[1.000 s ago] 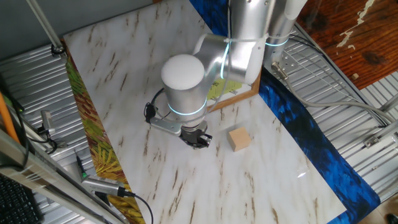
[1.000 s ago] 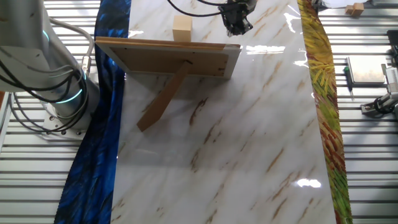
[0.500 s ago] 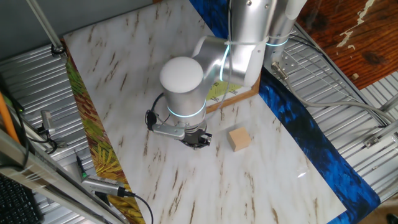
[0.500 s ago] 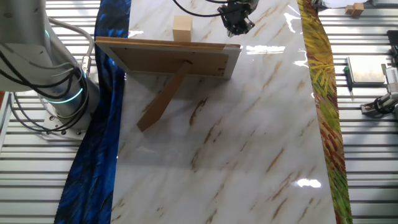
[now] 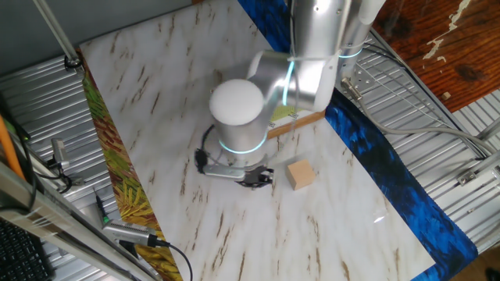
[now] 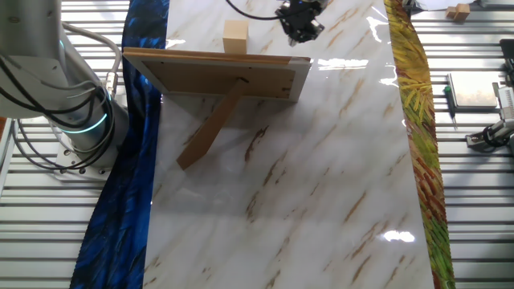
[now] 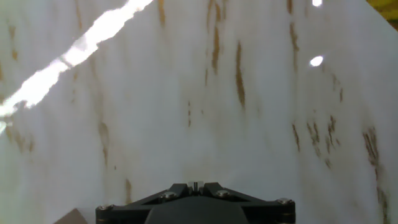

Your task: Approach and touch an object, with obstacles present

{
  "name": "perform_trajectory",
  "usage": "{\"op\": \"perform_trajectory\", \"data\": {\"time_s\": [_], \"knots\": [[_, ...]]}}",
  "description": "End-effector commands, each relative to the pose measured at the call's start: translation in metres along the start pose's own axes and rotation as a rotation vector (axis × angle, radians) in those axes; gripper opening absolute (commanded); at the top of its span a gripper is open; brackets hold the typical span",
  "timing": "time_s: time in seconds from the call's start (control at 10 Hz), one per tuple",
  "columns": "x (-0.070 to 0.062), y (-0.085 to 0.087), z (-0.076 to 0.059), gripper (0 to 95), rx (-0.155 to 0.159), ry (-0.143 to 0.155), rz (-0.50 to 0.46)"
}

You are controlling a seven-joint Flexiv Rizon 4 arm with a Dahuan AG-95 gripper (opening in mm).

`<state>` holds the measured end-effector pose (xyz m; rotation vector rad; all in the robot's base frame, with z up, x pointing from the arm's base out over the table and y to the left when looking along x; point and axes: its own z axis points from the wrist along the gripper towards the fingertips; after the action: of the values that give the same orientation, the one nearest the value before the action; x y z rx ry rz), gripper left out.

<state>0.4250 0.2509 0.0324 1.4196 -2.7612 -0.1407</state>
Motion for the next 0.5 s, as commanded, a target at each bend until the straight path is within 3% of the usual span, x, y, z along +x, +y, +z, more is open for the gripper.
{"op": "perform_trajectory", "data": {"time_s": [0.1,0.5], "knots": [[0.009,0.015,0.001,0.0,-0.003,-0.001,0.002],[0.020,0.043,0.008,0.0,-0.001,-0.003,0.034]]}}
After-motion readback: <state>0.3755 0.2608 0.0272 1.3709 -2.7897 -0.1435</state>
